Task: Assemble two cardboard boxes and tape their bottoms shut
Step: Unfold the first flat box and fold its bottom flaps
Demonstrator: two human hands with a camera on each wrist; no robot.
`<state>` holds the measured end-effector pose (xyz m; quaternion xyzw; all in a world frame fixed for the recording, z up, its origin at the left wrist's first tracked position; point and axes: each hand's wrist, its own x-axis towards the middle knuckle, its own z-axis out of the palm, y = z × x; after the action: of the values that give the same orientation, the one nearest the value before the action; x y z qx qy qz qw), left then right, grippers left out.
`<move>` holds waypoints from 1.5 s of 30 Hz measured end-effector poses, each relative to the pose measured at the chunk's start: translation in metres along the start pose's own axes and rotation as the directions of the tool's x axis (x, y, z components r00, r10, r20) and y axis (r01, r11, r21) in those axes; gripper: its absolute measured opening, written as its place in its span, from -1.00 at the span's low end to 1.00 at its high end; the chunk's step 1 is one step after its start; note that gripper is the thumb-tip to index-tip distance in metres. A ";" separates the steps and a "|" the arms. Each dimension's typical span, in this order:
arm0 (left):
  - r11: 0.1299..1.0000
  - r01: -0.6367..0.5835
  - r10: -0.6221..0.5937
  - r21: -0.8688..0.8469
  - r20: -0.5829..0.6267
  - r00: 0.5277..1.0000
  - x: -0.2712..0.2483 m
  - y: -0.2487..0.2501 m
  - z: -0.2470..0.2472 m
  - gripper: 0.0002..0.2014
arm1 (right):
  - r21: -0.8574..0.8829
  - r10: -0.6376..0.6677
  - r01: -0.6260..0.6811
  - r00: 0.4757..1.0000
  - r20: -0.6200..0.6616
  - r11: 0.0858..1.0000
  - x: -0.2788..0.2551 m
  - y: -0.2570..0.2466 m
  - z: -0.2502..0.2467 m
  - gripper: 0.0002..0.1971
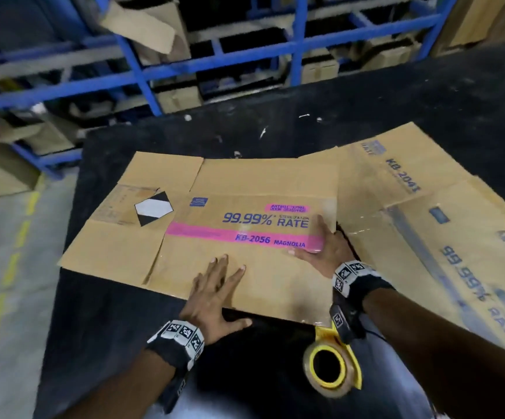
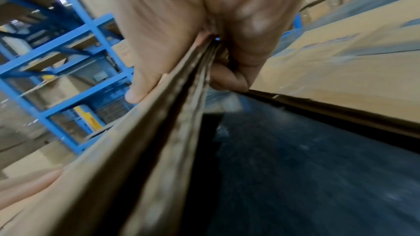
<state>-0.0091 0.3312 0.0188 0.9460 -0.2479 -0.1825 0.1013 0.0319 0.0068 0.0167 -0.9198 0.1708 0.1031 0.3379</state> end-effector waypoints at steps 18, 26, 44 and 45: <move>0.933 0.357 -0.344 -0.047 0.179 0.922 -0.070 -0.076 0.031 0.00 | -0.446 -0.328 0.531 0.828 0.456 0.721 -0.075 -0.093 0.130 0.27; 0.951 0.309 -0.300 -0.030 0.168 0.939 -0.102 -0.128 0.030 0.10 | -0.466 -0.253 0.510 0.823 0.508 0.723 -0.080 -0.086 0.144 0.22; 0.963 0.242 -0.229 0.121 -0.113 0.967 -0.117 -0.123 -0.072 -0.05 | -0.654 -0.355 0.401 0.911 0.211 0.641 -0.092 -0.157 0.069 -0.12; 0.960 0.248 -0.227 0.130 -0.161 0.961 -0.119 -0.121 -0.084 -0.05 | -0.647 -0.368 0.394 0.911 0.184 0.653 -0.091 -0.166 0.061 -0.12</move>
<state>-0.0203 0.5035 0.0966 0.9846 -0.1373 -0.1052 0.0254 0.0076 0.1877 0.0963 -0.9916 -0.0808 0.1009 0.0006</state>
